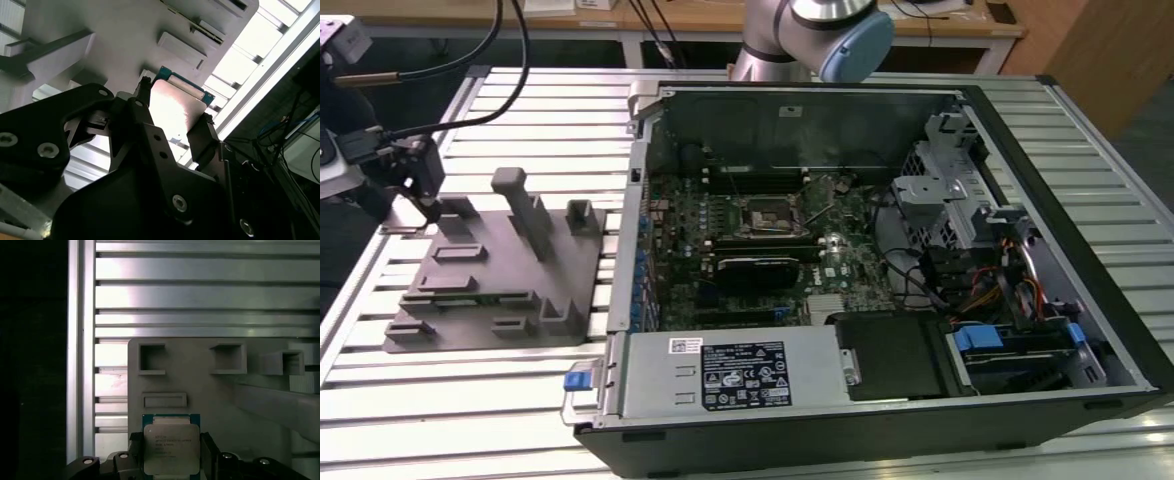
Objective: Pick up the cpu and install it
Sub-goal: 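Pick up the cpu and move it towards the insertion slot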
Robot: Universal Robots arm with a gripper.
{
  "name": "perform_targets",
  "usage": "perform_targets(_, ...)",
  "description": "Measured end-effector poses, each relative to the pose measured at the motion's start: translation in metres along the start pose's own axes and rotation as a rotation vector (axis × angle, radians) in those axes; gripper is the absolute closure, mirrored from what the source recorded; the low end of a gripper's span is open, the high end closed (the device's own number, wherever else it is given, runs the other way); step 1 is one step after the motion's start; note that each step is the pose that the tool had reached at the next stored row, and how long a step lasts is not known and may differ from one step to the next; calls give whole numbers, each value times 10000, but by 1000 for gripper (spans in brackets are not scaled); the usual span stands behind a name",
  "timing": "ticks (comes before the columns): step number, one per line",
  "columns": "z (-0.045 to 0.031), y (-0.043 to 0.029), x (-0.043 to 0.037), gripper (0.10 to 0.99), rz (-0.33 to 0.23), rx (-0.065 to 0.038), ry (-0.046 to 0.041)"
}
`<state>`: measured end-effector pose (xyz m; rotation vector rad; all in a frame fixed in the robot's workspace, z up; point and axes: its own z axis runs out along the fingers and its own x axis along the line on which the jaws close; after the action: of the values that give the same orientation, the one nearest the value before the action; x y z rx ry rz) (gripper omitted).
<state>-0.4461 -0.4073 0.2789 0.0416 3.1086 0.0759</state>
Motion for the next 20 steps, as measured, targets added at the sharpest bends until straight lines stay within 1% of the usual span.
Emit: perform_targets(20,-246,12,-8,545,0,0,0)
